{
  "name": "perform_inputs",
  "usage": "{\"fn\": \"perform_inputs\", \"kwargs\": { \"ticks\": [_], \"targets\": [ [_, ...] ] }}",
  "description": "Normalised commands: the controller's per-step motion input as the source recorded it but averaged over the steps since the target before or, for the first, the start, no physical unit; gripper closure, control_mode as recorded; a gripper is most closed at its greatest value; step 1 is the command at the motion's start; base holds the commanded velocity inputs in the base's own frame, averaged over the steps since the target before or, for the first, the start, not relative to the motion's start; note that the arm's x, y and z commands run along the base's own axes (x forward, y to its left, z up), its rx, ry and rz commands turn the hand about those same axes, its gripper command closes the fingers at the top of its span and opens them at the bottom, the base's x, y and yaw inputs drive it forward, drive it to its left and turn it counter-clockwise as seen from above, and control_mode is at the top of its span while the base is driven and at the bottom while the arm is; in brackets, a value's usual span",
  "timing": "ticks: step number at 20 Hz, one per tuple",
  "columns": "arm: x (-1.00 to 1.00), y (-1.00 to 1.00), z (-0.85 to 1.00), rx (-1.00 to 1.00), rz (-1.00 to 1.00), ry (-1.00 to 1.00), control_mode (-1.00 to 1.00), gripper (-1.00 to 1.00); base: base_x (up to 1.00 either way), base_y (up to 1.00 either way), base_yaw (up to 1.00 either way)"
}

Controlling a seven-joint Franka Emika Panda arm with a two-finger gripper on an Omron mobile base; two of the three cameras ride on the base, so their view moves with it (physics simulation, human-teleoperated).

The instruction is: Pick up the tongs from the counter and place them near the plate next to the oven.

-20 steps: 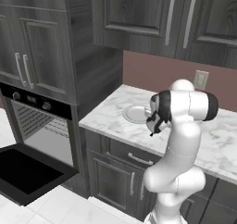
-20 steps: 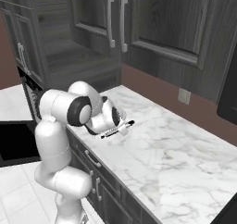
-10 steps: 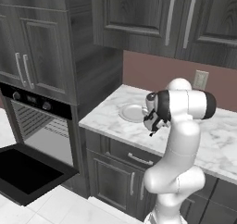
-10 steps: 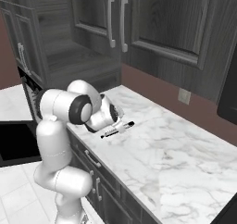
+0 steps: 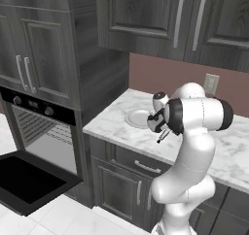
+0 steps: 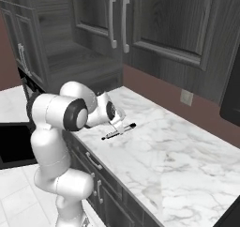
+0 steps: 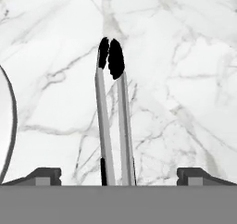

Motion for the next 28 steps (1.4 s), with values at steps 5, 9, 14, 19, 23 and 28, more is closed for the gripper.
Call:
{"fn": "perform_inputs", "kwargs": {
  "ticks": [5,9,14,19,23,28],
  "targets": [
    [-0.54,0.00,0.19,-0.03,0.01,0.10,-1.00,-1.00,0.00,0.00,0.00],
    [-0.62,0.16,0.36,0.00,0.14,-0.08,-1.00,-1.00,0.00,0.00,0.00],
    [-0.60,0.24,0.41,0.00,0.26,-0.18,-1.00,-1.00,0.00,0.00,0.00],
    [-0.48,0.27,0.55,-0.03,0.34,-0.13,-1.00,-1.00,0.00,0.00,0.00],
    [-0.46,0.34,0.66,-0.09,0.23,0.06,-1.00,-1.00,0.00,0.00,0.00],
    [-0.48,0.27,0.60,-0.02,0.30,0.13,-1.00,-1.00,0.00,0.00,0.00]
  ]
}}
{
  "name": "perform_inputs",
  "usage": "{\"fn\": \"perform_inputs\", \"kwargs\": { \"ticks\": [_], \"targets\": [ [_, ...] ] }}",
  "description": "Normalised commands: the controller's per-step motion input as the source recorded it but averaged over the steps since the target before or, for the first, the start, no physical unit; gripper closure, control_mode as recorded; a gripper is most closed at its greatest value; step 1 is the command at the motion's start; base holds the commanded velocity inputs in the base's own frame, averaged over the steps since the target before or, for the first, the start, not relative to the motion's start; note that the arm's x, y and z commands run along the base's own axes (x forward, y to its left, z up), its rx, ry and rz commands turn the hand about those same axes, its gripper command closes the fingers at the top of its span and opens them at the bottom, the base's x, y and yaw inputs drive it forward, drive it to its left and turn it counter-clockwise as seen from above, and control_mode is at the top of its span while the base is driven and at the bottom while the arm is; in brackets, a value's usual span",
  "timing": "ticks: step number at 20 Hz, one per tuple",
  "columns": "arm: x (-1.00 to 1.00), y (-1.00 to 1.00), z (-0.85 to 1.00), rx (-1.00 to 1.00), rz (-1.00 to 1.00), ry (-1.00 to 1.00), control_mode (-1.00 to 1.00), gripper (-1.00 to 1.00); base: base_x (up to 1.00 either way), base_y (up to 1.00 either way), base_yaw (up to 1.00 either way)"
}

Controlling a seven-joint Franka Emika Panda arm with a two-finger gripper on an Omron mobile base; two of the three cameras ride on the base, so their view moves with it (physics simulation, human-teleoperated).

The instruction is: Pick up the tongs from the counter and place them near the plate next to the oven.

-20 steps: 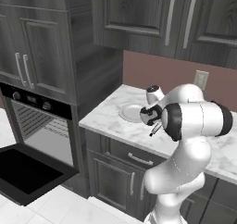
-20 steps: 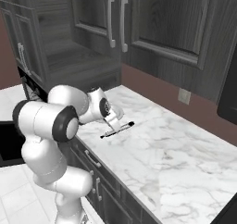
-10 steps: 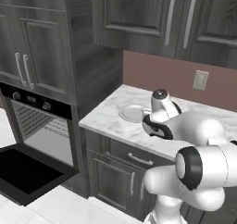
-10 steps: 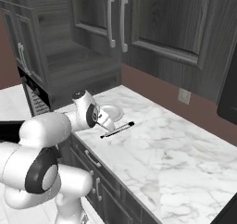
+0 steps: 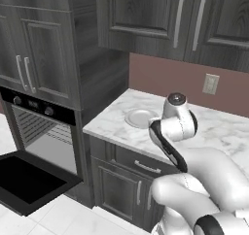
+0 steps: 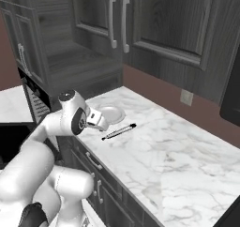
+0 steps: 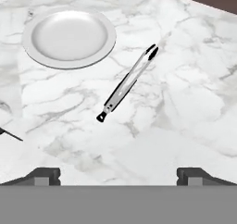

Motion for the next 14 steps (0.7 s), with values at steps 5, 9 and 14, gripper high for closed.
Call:
{"fn": "perform_inputs", "kwargs": {
  "ticks": [5,9,14],
  "targets": [
    [-0.53,0.29,0.48,-0.02,0.37,0.09,-1.00,-1.00,0.00,0.00,0.00],
    [-0.71,0.19,0.38,0.00,0.20,-0.13,-1.00,-1.00,0.00,0.00,0.00],
    [-0.75,0.15,0.44,-0.01,0.11,-0.23,-1.00,-1.00,0.00,0.00,0.00]
  ]
}}
